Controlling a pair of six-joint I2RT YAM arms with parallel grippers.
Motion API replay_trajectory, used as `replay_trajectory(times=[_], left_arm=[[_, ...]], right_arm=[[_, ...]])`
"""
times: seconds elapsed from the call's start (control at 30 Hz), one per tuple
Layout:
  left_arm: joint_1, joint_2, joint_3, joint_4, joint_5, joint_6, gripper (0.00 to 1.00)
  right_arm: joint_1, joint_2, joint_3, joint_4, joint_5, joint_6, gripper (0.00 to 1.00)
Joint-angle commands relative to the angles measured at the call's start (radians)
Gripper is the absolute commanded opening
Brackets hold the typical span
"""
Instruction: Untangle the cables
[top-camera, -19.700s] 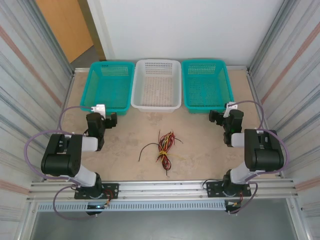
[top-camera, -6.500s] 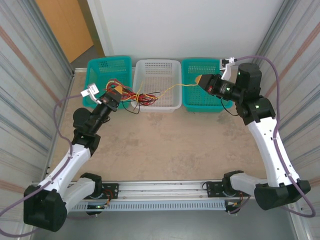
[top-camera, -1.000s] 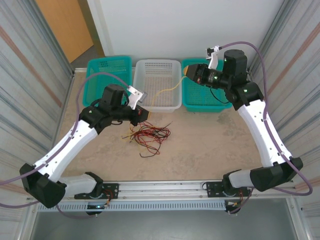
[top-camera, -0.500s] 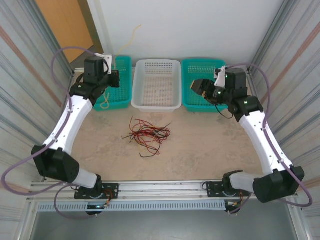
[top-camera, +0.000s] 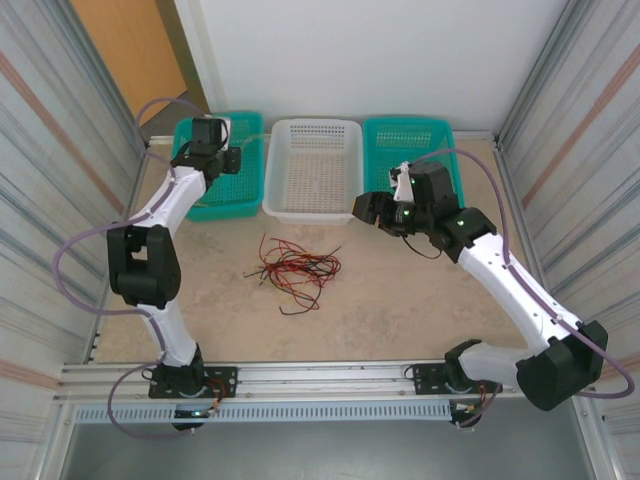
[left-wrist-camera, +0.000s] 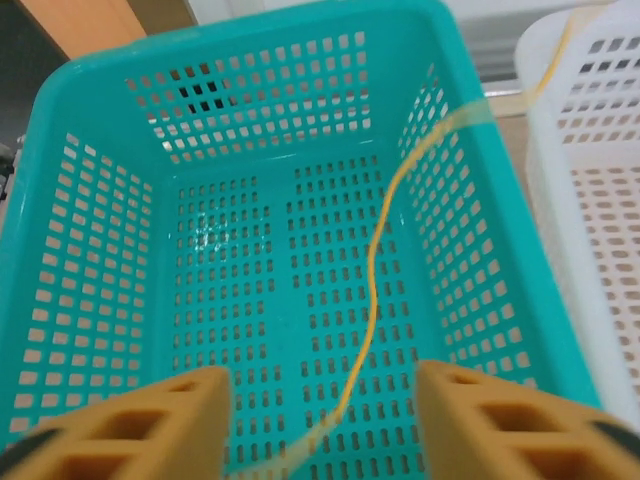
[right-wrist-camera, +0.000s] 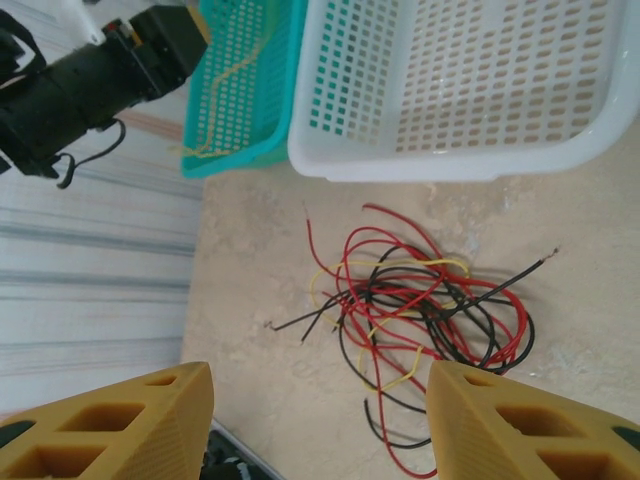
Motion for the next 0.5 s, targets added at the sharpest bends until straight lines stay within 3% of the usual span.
replay_trajectory(times=[0.0,0.07,0.23,0.37,0.47], left_arm=[[0.020,-0.020,-0.043,0.039,-0.047,-0.058,0.73],[0.022,-0.035,-0.073,0.040,-0.049,-0.089,0.79],[0.018,-0.206,-0.204,0.064,-0.011,-0.210,0.81],[-0.018,-0.465,-0.356,0.068,0.086,-0.249,0.73],[-0.071,-0.626,-0.424,-0.039,0.142,-0.300,0.69]], right_arm=[[0.003,0.008,0.048,-0.015,0.042,-0.023,0.58],[0.004,0.011,0.057,-0.016,0.041,-0.025,0.58],[0.027,0.012,0.061,-0.027,0.059,-0.029,0.57],[0.080,0.019,0.061,-0.054,0.125,-0.050,0.57],[0.148,0.036,0.065,-0.077,0.206,-0.078,0.58]])
